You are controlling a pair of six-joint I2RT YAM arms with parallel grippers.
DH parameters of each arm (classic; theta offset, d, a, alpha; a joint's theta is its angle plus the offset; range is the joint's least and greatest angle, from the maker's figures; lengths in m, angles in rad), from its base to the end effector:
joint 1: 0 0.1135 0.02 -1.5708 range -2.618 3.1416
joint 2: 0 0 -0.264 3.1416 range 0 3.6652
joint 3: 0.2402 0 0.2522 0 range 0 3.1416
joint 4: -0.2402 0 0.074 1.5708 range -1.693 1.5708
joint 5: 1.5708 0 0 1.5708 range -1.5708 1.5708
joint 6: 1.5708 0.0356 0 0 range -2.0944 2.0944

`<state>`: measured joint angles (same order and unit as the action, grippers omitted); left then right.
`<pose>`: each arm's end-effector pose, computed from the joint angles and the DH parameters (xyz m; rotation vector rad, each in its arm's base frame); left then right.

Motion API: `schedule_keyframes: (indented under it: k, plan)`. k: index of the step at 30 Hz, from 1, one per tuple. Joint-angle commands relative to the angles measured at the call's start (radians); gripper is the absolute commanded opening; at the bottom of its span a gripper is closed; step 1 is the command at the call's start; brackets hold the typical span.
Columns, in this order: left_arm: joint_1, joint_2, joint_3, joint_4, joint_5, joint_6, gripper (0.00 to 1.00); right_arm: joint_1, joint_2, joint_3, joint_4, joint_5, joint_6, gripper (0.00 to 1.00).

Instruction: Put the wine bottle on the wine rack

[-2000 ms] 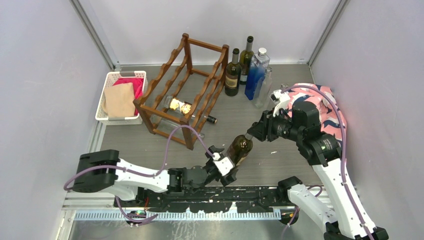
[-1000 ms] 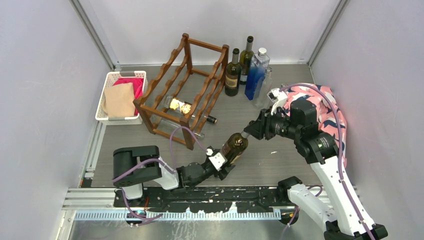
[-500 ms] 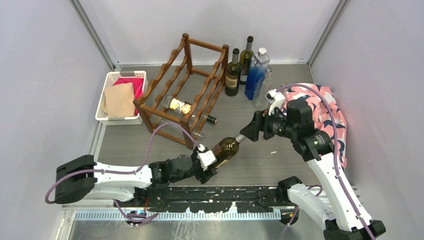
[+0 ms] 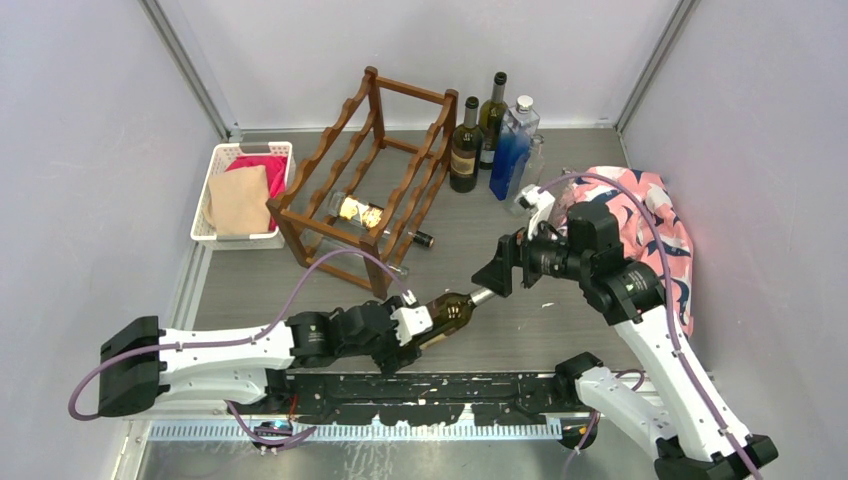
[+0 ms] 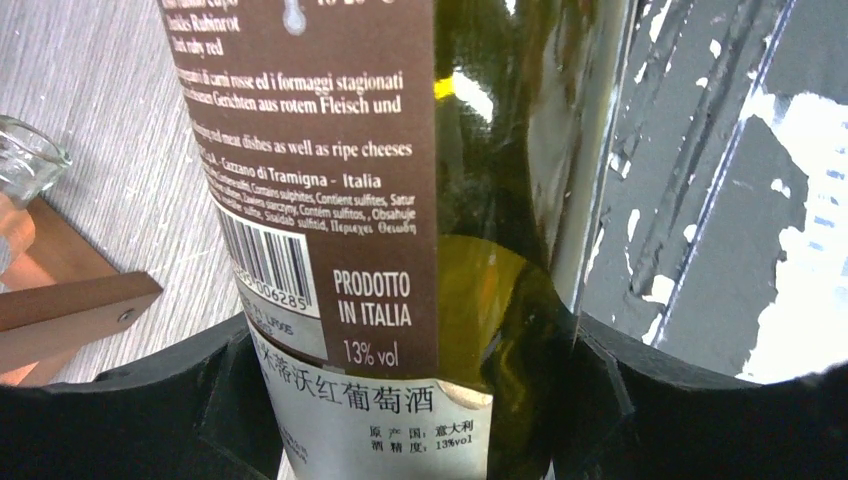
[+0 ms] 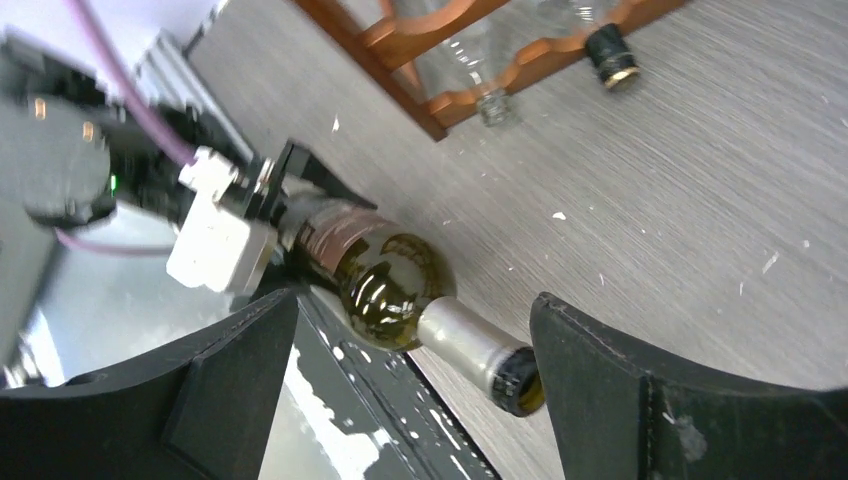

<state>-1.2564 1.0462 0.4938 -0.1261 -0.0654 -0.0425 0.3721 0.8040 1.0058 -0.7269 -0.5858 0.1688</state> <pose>0.0681 -0.2019 0.1958 1.2950 1.9287 -0.6114 0.1368 0.0745 0.3595 -0.5774 2.0565 0.9356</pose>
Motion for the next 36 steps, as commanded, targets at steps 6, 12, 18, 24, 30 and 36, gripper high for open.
schedule_keyframes:
  k: [6,12,18,24,30,36]
  plan:
    - [0.005,-0.028,0.188,-0.21,0.11,0.089,0.0,0.219,-0.092,0.0,-0.121,-0.012,-0.41,0.97]
    - [0.005,-0.055,0.203,-0.244,0.142,0.155,0.0,0.297,-0.107,-0.011,-0.167,0.062,-0.46,1.0]
    - [0.004,-0.111,0.204,-0.288,0.169,0.212,0.0,0.343,-0.105,-0.076,-0.164,0.069,-0.526,1.0]
    - [0.004,-0.124,0.208,-0.319,0.192,0.245,0.0,0.362,-0.044,-0.097,-0.164,0.05,-0.569,0.96]
    - [0.004,-0.12,0.213,-0.325,0.2,0.264,0.0,0.415,0.074,-0.068,-0.176,0.062,-0.582,0.84]
    - [0.004,-0.132,0.209,-0.327,0.196,0.265,0.0,0.485,0.151,-0.062,-0.187,0.126,-0.595,0.79]
